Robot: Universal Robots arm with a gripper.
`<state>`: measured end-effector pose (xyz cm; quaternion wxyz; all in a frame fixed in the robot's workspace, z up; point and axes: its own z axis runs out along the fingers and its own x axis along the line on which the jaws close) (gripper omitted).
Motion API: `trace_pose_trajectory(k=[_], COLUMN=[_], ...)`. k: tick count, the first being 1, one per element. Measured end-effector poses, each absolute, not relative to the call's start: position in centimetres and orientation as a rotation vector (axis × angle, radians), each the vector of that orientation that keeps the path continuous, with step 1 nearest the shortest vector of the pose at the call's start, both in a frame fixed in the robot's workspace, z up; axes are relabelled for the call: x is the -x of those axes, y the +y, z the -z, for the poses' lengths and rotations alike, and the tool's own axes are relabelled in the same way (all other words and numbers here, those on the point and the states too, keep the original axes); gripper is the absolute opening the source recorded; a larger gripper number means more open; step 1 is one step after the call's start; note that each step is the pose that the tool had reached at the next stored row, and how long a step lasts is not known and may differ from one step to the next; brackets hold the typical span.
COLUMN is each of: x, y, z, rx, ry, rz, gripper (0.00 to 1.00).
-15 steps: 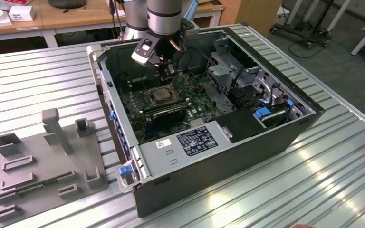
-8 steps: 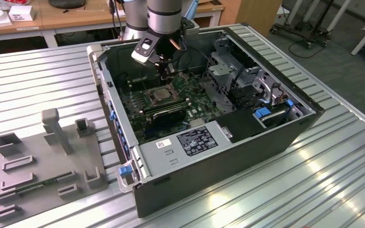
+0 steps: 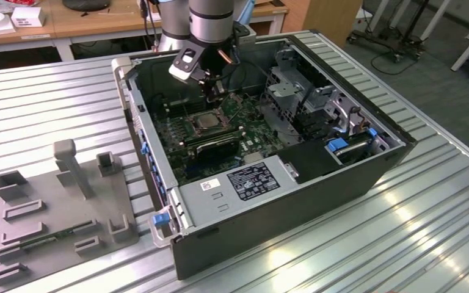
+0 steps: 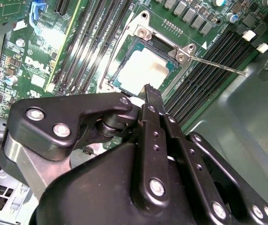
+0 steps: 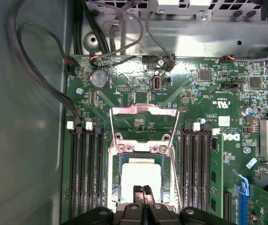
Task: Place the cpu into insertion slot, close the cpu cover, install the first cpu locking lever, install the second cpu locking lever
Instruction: 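Close the cpu cover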
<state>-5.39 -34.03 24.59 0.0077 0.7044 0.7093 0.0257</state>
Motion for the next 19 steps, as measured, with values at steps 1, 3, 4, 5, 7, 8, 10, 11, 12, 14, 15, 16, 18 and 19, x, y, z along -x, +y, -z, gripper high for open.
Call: trace_pose_trajectory(k=[1, 3, 4, 5, 7, 8, 10, 11, 12, 14, 15, 16, 18, 19], x=[5.39, 5.39, 5.38, 5.39, 5.39, 5.39, 5.39, 5.39, 5.39, 5.39, 5.39, 5.39, 5.39, 5.39], y=[-34.03, -34.03, -34.03, -34.03, -34.03, -34.03, -34.03, -34.03, -34.03, -34.03, -34.03, -34.03, -34.03, -34.03], z=[-24.64, -24.72, -24.73, -24.8, -24.9, -24.92, -24.95, -24.98, -25.0, -25.07, -25.1, -25.14, -25.17, -25.17], rx=[-2.202, -2.202, -2.202, -2.202, -2.202, -2.202, -2.202, -2.202, -2.202, -2.202, -2.202, -2.202, -2.202, -2.202], ry=[2.218, 2.218, 2.218, 2.218, 2.217, 2.217, 2.217, 2.217, 2.217, 2.217, 2.217, 2.217, 2.217, 2.218], rz=[-0.08, -0.08, -0.081, -0.08, -0.08, -0.08, -0.08, -0.08, -0.08, -0.08, -0.08, -0.08, -0.081, -0.081], gripper=[0.11, 0.11, 0.11, 0.11, 0.11, 0.11, 0.11, 0.11, 0.11, 0.11, 0.11, 0.11, 0.11, 0.11])
